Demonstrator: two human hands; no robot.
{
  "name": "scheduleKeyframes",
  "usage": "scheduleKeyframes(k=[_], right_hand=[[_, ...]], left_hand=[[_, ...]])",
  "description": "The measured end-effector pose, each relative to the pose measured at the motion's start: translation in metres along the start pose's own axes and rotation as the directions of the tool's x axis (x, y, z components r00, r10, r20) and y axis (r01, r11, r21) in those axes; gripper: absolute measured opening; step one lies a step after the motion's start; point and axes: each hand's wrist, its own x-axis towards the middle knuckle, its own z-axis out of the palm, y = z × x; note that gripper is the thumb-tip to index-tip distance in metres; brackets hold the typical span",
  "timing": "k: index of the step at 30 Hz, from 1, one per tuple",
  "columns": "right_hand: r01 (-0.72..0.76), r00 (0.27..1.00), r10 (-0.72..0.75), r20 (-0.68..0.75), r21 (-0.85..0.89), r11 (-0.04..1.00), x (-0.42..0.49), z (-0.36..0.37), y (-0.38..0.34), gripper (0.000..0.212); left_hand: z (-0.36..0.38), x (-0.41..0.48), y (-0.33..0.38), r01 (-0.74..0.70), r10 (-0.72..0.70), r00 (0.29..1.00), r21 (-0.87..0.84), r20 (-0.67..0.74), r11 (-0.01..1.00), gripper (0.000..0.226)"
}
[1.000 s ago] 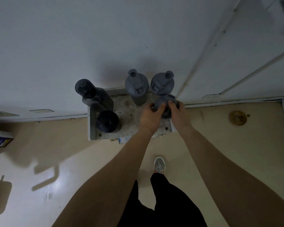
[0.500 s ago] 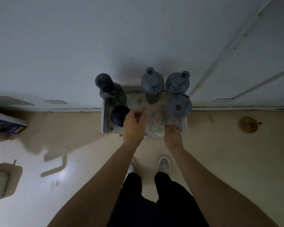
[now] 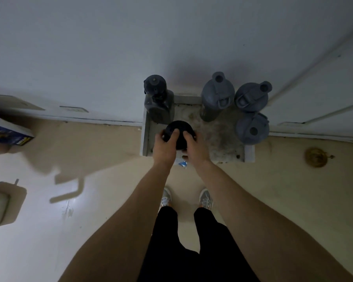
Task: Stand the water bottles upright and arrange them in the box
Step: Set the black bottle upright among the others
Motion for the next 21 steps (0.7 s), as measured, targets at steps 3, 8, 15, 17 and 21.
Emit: scheduleKeyframes(k=[3,8,15,17,21], right_hand=[[-0.051,0.993,0.072,-0.093,0.209,0.977,0.003,-0.024,0.005,0.027],[-0.059,0.974,0.136,-0.18,0.381,0.923,0.01,-0.059,0.01,0.036],[0.006,0.961,0.133,-0.243,0.497,0.868,0.018,-0.067,0.006,0.043],[0.033,0.956,0.118,-0.267,0.5,0.865,0.018,-0.068,0.004,0.043],[0.045,0.956,0.11,-0.273,0.505,0.862,0.015,-0.07,0.005,0.043]], left_hand=[[0.022,-0.001,0.007,-0.063,0.058,0.993,0.053,0.099,0.997,0.057],[0.062,-0.002,0.02,-0.119,0.083,0.978,0.183,0.194,0.976,0.056],[0.078,0.001,0.035,-0.163,0.118,0.969,0.206,0.217,0.965,0.054],[0.08,0.001,0.035,-0.155,0.109,0.969,0.202,0.221,0.967,0.056],[0.082,-0.001,0.036,-0.137,0.091,0.969,0.188,0.23,0.973,0.056]])
